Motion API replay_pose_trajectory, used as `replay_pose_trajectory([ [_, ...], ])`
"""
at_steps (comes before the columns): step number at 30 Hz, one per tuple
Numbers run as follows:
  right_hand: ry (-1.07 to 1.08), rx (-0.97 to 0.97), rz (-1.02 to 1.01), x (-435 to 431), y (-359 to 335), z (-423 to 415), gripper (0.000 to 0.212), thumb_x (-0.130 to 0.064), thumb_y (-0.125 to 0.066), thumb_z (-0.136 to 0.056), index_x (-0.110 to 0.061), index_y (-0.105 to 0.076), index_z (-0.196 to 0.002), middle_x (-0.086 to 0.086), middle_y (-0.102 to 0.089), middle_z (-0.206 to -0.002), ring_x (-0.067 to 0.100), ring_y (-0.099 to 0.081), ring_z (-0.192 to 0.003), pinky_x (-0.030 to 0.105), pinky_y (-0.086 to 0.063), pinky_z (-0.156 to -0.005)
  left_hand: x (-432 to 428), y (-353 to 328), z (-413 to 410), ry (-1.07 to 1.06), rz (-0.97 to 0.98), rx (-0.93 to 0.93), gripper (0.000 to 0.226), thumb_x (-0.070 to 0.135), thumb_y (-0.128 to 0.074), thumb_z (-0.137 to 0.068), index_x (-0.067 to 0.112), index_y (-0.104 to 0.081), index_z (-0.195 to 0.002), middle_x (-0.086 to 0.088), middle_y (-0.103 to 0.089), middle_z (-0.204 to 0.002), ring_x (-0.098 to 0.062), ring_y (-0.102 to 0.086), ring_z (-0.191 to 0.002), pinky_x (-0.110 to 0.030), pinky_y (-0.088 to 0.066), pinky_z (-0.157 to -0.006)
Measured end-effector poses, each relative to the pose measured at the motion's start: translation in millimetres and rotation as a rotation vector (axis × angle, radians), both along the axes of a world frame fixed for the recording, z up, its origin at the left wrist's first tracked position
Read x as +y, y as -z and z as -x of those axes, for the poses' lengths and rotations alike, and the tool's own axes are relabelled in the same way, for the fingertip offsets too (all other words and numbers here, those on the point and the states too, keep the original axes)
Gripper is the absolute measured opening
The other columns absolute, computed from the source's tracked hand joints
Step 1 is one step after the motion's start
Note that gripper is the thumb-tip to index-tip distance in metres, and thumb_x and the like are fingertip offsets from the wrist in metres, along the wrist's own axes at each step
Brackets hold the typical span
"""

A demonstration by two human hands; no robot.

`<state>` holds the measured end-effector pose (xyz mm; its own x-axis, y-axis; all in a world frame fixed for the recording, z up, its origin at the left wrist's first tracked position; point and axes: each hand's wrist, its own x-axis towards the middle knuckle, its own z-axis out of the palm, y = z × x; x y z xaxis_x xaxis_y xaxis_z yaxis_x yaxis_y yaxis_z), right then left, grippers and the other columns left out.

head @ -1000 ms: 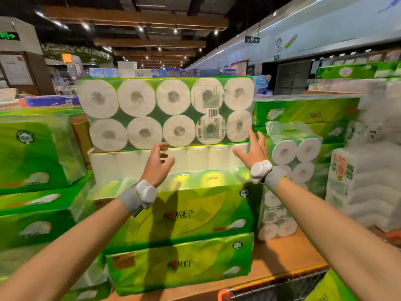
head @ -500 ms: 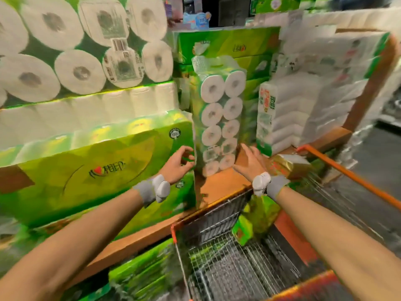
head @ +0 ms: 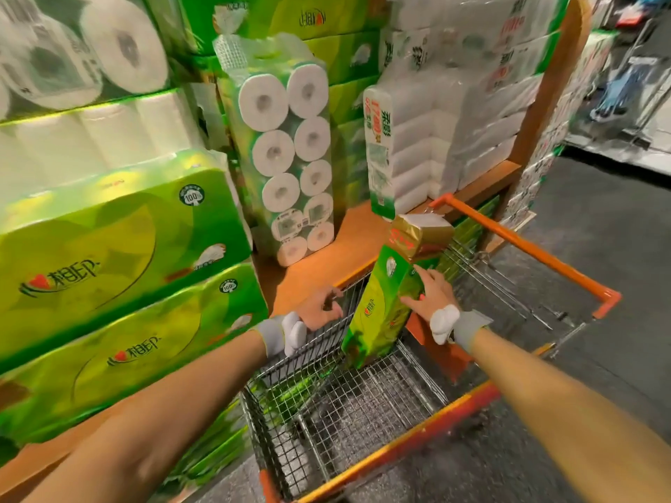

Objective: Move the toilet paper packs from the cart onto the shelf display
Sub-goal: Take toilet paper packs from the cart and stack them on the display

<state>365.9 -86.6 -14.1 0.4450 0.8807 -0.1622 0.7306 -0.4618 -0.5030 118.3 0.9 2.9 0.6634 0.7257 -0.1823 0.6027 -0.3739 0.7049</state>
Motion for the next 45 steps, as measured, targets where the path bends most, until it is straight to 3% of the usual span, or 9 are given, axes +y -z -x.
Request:
replay_pose_trajectory([
  [4, -0.004, -0.014, 0.043, 6, 3, 1, 0.082, -0.041, -0.065, -0.082, -0.028, -0.019, -0.147, 0.012, -0.02, -0.154, 0.041, -0.027, -0.137, 0.052, -0.034, -0.107, -2, 2, 10, -0.015, 0.048, 0.028, 0.032, 0.006, -0.054, -0.091, 0.01, -0.048, -0.122, 0.001, -0.055, -0.093, -0.014, -0.051, -0.085, -0.018, -0.039, -0.082],
  [7, -0.007, -0.033, 0.059, 15, 2, 10, 0.083, -0.04, -0.066, -0.082, -0.027, -0.017, -0.148, 0.013, -0.02, -0.153, 0.041, -0.028, -0.136, 0.051, -0.033, -0.106, 3, 4, 20, -0.065, 0.063, 0.027, 0.028, 0.007, -0.053, -0.091, 0.014, -0.049, -0.117, 0.007, -0.059, -0.083, -0.009, -0.052, -0.073, -0.013, -0.042, -0.069],
  [10, -0.002, -0.033, 0.072, 21, -2, 23, 0.084, -0.042, -0.066, -0.081, -0.028, -0.016, -0.148, 0.013, -0.02, -0.153, 0.041, -0.027, -0.136, 0.051, -0.033, -0.106, 11, -1, 32, -0.057, 0.087, 0.007, 0.03, 0.007, -0.052, -0.092, 0.01, -0.048, -0.122, 0.0, -0.06, -0.09, -0.01, -0.054, -0.076, -0.011, -0.039, -0.063],
  [19, 0.011, -0.062, 0.098, 24, -18, 52, 0.087, -0.045, -0.067, -0.079, -0.029, -0.016, -0.148, 0.014, -0.02, -0.153, 0.04, -0.028, -0.137, 0.051, -0.032, -0.109, 37, 13, 47, -0.086, 0.088, -0.021, 0.034, 0.014, -0.054, -0.09, 0.014, -0.048, -0.124, -0.004, -0.057, -0.092, -0.016, -0.052, -0.077, -0.029, -0.045, -0.077],
  [25, 0.088, -0.029, 0.085, 40, -22, 31, 0.088, -0.042, -0.069, -0.079, -0.026, -0.017, -0.148, 0.017, -0.025, -0.151, 0.042, -0.032, -0.134, 0.048, -0.033, -0.107, 38, 12, 31, -0.061, 0.17, -0.043, 0.035, 0.011, -0.055, -0.092, 0.01, -0.044, -0.125, 0.007, -0.052, -0.077, -0.008, -0.046, -0.066, -0.009, -0.036, -0.057],
  [30, 0.099, 0.064, 0.016, 67, -16, -6, 0.083, -0.04, -0.071, -0.077, -0.021, -0.027, -0.145, 0.018, -0.036, -0.144, 0.038, -0.04, -0.129, 0.046, -0.039, -0.104, 57, 8, -5, -0.093, 0.211, -0.031, 0.039, 0.012, -0.06, -0.089, 0.012, -0.043, -0.123, 0.004, -0.051, -0.075, -0.022, -0.052, -0.084, -0.034, -0.041, -0.077],
  [35, 0.133, 0.148, -0.004, 91, -1, -57, 0.079, -0.039, -0.068, -0.081, -0.016, -0.027, -0.145, 0.017, -0.037, -0.144, 0.038, -0.038, -0.131, 0.046, -0.036, -0.106, 75, 9, -68, -0.096, 0.204, 0.036, 0.053, 0.015, -0.064, -0.088, 0.007, -0.036, -0.132, -0.006, -0.048, -0.101, -0.02, -0.048, -0.087, -0.029, -0.039, -0.075],
  [42, 0.233, 0.337, -0.04, 119, 26, -140, 0.072, -0.039, -0.055, -0.091, -0.009, -0.021, -0.147, 0.02, -0.026, -0.151, 0.036, -0.027, -0.138, 0.046, -0.026, -0.112, 93, 12, -181, -0.147, 0.13, 0.097, 0.073, 0.025, -0.075, -0.078, 0.003, -0.037, -0.136, -0.015, -0.044, -0.135, -0.03, -0.047, -0.122, -0.027, -0.034, -0.088],
  [45, 0.263, 0.435, -0.077, 132, 33, -174, 0.069, -0.037, -0.055, -0.091, -0.008, -0.023, -0.146, 0.02, -0.033, -0.147, 0.038, -0.031, -0.136, 0.051, -0.029, -0.11, 105, 13, -220, -0.089, 0.037, 0.176, 0.088, 0.046, -0.07, -0.065, 0.008, -0.036, -0.137, -0.015, -0.037, -0.14, -0.03, -0.04, -0.128, -0.029, -0.031, -0.095],
])
